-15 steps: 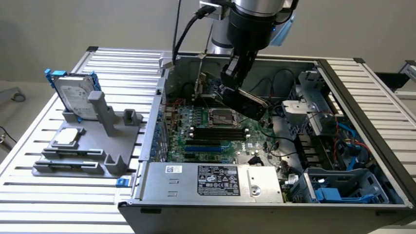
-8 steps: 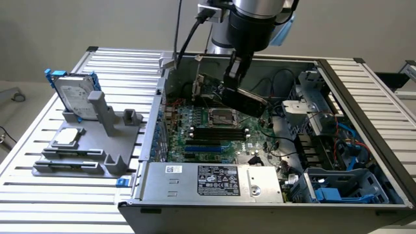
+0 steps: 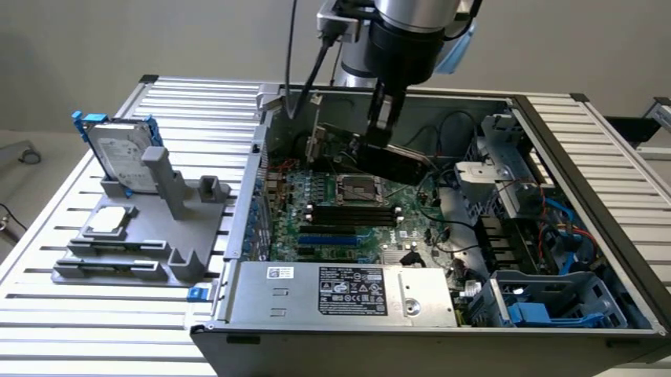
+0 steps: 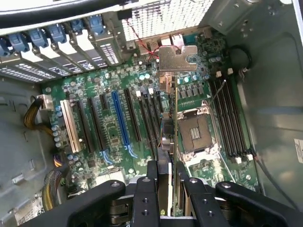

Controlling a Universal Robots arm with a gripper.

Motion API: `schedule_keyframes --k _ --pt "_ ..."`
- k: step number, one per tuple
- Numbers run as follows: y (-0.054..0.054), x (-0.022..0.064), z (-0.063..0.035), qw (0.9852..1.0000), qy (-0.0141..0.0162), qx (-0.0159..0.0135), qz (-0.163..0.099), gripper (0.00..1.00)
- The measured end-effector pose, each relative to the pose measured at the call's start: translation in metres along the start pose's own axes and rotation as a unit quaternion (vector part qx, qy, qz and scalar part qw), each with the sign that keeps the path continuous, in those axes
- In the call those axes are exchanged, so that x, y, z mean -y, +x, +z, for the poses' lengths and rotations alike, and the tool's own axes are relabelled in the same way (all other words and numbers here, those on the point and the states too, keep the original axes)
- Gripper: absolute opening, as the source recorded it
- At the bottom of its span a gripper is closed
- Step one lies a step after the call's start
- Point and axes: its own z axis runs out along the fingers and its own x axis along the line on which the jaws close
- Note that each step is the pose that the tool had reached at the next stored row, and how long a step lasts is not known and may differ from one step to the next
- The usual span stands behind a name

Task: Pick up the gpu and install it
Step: 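Insert the gpu into the slot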

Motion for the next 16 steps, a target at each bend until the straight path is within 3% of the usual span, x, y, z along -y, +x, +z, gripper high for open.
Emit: schedule_keyframes --k 5,9,13,16 --pt "0.0 0.0001 0.0012 0.9989 -0.0031 -0.0007 -0.046 0.26" --pt "0.0 0.0002 0.0024 0.9966 -0.005 -0.0027 -0.082 0.26" --pt "0.0 -0.0002 0.0061 0.9943 -0.0016 -0.004 -0.107 0.26" --pt "0.002 -0.0038 0.0104 0.9938 0.0007 -0.0041 -0.111 0.26"
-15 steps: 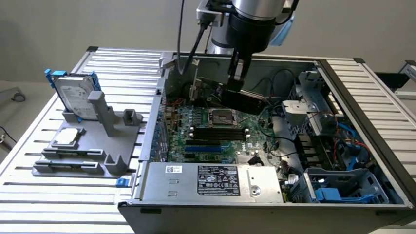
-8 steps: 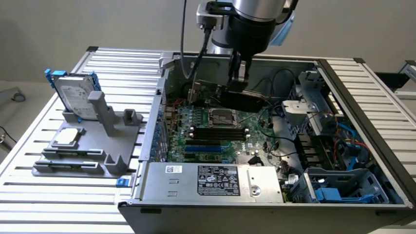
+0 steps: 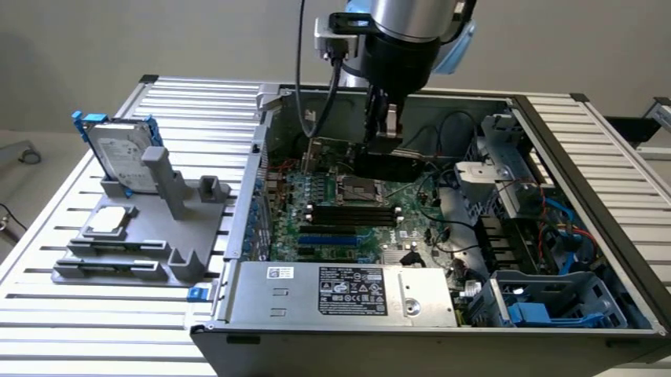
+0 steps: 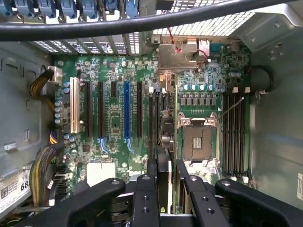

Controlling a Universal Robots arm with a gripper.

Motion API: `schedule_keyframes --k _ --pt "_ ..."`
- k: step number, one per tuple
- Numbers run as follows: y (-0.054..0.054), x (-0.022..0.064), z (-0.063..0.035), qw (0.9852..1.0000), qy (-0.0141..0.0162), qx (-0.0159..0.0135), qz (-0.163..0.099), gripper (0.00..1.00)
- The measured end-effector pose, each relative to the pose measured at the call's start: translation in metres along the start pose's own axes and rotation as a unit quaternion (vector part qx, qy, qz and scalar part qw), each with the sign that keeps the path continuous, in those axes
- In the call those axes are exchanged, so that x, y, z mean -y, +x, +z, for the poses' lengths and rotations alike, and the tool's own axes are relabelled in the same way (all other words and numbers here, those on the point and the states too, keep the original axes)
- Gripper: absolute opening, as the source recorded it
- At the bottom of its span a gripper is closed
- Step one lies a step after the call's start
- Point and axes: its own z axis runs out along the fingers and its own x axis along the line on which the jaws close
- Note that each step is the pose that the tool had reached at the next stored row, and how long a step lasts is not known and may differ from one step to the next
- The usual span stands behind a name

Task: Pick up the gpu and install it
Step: 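Insert the gpu into the slot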

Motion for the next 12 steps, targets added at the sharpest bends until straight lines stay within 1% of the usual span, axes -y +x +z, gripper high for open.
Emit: schedule_keyframes --k 2,5,7,8,9,11,12 --pt "0.0 -0.0042 0.0024 1.0 0.0013 -0.0007 -0.001 0.26" --pt "0.0 -0.0113 0.004 1.0 0.0049 -0.0045 -0.001 0.26" --pt "0.0 -0.016 0.0049 0.9999 0.0071 -0.0076 -0.001 0.26" --pt "0.0 -0.0179 0.0052 0.9999 0.008 -0.0095 -0.001 0.26" --pt "0.0 -0.0188 0.0053 0.9999 0.0082 -0.0122 -0.002 0.26" --pt "0.001 -0.0199 0.0055 0.9998 0.0083 -0.019 -0.003 0.26" --pt "0.001 -0.0209 0.0059 0.9997 0.0088 -0.022 -0.003 0.26"
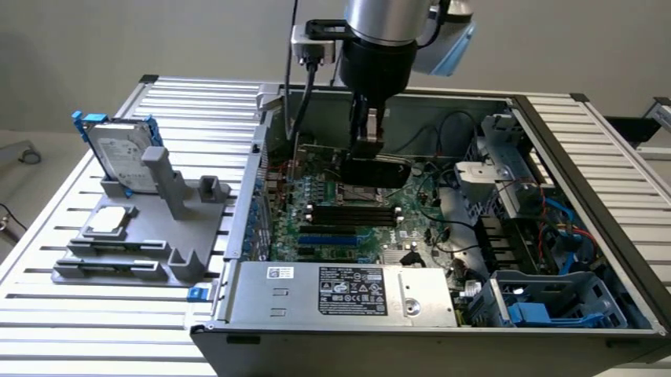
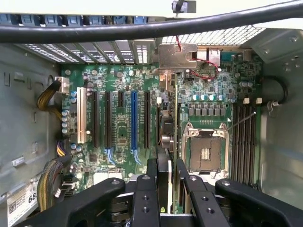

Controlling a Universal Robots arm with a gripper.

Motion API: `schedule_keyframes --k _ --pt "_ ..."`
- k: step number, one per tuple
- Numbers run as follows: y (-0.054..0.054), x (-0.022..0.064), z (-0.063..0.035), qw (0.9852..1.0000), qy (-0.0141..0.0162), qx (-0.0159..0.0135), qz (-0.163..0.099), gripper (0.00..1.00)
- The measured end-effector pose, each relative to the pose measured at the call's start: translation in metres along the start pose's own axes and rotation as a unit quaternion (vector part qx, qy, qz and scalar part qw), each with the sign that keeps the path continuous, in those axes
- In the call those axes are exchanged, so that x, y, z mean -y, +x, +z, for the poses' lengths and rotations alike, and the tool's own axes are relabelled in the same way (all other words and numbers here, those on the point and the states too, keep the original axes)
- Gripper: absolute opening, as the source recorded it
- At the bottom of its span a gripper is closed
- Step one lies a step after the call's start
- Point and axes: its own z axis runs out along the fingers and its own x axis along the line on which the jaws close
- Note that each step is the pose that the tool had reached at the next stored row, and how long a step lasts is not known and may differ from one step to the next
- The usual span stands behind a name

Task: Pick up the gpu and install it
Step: 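Insert the gpu into the slot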

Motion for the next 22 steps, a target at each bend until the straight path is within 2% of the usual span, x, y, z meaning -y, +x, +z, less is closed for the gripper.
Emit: schedule_keyframes --k 1,4,6,9,10,13,17,22 --pt "0.0 -0.001 0.0004 1.0 0.0023 -0.0016 0.0 0.26" --pt "0.0 -0.0037 0.0012 0.9998 0.0177 -0.0035 -0.002 0.26" --pt "0.0 -0.008 0.0024 0.9996 0.0266 -0.0037 -0.002 0.26" --pt "0.001 -0.0172 0.0045 0.9993 0.0367 -0.0039 -0.003 0.26" --pt "0.001 -0.0197 0.0051 0.9992 0.0388 -0.004 -0.003 0.26" --pt "0.007 -0.0237 0.0068 0.9991 0.0412 -0.004 -0.003 0.26" --pt "0.019 -0.0259 0.0091 0.9991 0.0415 -0.0039 -0.003 0.26" --pt "0.027 -0.0303 0.0158 0.9991 0.0424 -0.004 -0.003 0.26"
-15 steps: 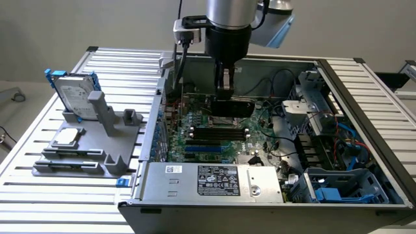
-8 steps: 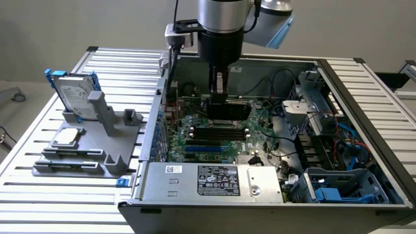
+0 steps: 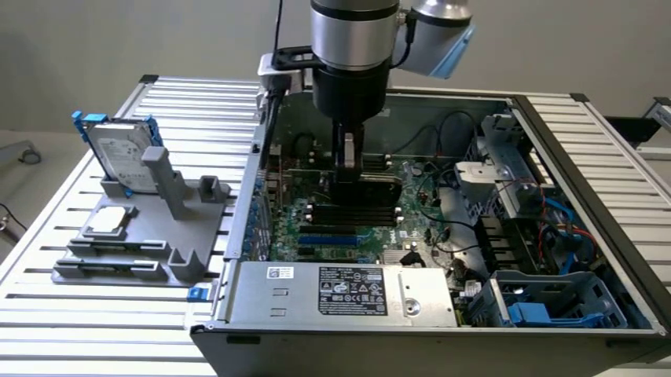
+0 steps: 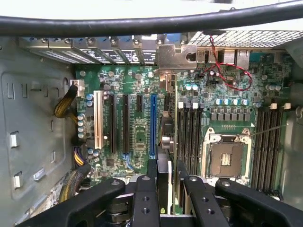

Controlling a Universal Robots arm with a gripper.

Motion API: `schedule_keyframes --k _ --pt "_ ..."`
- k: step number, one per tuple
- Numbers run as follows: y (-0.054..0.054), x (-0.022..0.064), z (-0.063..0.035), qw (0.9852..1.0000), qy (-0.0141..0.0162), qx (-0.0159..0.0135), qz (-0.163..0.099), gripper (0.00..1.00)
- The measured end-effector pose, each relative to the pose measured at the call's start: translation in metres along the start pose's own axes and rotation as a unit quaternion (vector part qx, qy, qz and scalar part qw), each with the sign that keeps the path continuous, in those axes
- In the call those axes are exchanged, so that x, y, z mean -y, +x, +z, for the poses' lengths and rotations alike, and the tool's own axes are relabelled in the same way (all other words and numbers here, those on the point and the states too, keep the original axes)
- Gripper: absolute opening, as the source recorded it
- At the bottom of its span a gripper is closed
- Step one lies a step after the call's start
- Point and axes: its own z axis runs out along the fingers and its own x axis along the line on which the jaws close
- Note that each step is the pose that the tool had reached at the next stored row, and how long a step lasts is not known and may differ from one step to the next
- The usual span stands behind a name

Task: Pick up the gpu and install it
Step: 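Insert the gpu into the slot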

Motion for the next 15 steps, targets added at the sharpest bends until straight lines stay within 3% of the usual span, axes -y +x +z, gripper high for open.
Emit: schedule_keyframes --k 6,15 --pt "0.008 -0.0055 0.0067 1.0 0.0005 0.0 0.0 0.26" --pt "0.01 -0.0126 0.0169 1.0 0.0012 0.0 0.0 0.26"
